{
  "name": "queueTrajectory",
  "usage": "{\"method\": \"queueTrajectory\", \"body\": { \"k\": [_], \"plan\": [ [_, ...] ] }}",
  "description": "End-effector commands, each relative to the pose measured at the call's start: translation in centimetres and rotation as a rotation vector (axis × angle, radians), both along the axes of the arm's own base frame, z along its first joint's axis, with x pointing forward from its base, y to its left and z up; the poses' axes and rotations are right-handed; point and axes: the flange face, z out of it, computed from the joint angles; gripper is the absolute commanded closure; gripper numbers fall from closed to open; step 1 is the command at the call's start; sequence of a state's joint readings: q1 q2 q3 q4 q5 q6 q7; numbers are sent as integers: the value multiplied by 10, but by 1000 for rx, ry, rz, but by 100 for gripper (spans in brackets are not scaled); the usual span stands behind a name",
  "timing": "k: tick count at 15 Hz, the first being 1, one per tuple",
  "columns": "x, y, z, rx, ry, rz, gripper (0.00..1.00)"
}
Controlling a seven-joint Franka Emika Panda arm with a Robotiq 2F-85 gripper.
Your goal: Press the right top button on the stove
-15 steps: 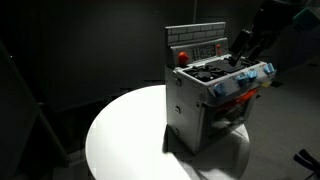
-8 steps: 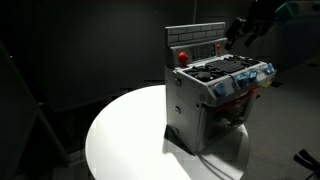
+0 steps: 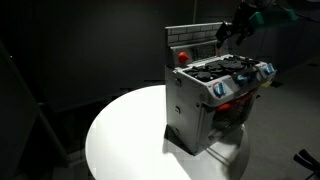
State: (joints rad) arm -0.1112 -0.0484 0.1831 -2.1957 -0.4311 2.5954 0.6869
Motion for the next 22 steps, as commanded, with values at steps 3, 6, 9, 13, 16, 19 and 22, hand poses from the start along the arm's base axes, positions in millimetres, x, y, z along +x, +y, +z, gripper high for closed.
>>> {"method": "queueTrajectory", "body": {
  "k": [3,6,9,13,16,19,22],
  "plan": [
    [49,-14,-5,16,-16,-30,0],
    [60,-28,-5,14,-17,-71,0],
    [66,-44,-3,12,-20,-109,0],
    [68,-61,-2,11,-20,-154,0],
    [68,-68,-4,11,-12,-181,0],
    [63,-74,-7,13,10,-207,0],
    [58,-78,-9,9,29,-230,0]
  ]
}}
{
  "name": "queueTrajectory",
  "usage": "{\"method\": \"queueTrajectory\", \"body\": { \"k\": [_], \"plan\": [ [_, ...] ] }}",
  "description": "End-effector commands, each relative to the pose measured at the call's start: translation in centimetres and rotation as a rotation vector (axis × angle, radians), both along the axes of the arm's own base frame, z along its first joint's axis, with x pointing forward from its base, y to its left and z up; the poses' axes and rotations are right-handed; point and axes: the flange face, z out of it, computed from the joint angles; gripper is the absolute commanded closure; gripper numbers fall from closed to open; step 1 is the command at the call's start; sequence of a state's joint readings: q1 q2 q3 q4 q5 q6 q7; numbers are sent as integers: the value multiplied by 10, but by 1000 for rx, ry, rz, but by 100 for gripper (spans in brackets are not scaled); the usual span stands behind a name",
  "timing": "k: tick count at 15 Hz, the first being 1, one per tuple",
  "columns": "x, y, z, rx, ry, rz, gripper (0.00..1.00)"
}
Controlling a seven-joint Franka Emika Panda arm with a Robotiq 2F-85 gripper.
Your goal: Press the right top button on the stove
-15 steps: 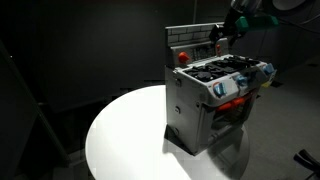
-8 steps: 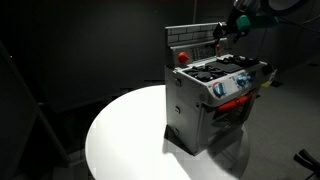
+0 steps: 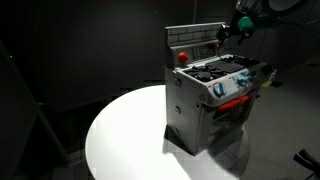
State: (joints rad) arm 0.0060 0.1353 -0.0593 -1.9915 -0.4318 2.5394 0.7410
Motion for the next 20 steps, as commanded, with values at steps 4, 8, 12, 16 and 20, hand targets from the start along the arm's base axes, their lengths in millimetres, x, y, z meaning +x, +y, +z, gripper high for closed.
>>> {"method": "queueTrajectory", "body": {
  "k": [4,8,12,16,20],
  "plan": [
    [-3,-7,3,-1,26,-60,0],
    [0,-14,2,-6,20,-69,0],
    [4,-18,-1,-6,18,-70,0],
    [7,-17,-6,5,23,-65,0],
    [11,-15,-8,8,13,-52,0]
  ]
}}
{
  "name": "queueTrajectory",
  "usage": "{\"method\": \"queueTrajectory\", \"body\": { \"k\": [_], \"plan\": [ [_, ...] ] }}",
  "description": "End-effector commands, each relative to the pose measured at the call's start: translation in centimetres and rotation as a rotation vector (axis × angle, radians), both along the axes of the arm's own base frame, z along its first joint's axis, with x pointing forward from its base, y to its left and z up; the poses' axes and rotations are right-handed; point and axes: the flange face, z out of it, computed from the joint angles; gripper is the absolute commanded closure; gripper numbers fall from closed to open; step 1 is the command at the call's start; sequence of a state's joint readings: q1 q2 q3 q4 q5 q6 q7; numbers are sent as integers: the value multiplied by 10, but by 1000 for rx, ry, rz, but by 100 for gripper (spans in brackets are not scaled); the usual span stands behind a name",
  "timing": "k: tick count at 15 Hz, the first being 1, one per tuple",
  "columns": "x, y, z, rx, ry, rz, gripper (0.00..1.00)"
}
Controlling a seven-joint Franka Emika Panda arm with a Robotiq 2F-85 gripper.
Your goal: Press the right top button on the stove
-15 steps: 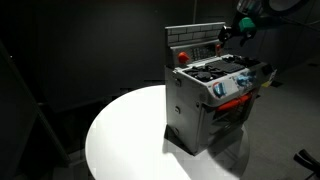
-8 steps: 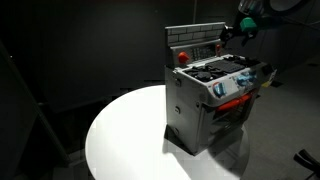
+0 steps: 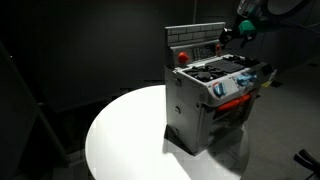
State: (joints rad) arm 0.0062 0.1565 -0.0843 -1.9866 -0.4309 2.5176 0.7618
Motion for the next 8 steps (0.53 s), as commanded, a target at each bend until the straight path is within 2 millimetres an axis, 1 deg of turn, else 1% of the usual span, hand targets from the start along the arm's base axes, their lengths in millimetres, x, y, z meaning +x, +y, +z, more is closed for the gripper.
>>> {"method": "queueTrajectory", "body": {
  "k": [1,8],
  "plan": [
    [11,1,5,8,-23,4,0],
    [15,4,6,9,-42,21,0]
  ]
}}
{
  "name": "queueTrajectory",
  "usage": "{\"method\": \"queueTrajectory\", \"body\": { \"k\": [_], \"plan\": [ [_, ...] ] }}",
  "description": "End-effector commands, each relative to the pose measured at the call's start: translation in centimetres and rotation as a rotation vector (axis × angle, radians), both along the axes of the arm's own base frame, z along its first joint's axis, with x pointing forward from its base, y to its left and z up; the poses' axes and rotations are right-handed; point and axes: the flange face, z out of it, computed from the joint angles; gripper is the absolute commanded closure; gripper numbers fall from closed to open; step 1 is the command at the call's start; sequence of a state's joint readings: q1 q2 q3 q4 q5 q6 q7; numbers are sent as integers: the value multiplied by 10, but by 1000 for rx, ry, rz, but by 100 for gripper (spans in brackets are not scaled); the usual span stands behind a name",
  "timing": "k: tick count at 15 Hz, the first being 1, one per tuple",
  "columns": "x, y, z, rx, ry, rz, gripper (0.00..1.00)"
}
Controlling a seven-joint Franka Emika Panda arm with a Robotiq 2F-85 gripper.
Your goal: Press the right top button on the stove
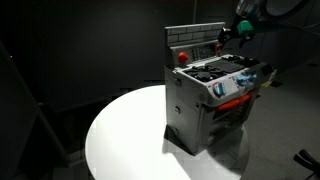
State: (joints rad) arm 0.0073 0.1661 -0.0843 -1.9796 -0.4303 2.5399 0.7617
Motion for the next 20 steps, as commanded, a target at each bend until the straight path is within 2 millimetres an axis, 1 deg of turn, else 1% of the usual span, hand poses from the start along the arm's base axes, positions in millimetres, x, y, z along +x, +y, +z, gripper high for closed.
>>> {"method": "queueTrajectory", "body": {
  "k": [1,5,9,12,15,20],
  "plan": [
    [11,2,6,6,-25,13,0],
    [15,3,8,-2,-31,12,0],
    [27,-1,11,-14,-35,5,0],
    [32,-2,12,-17,-34,5,0],
    [29,3,12,-15,-24,10,0],
    [15,11,15,-13,2,24,0]
  ]
}}
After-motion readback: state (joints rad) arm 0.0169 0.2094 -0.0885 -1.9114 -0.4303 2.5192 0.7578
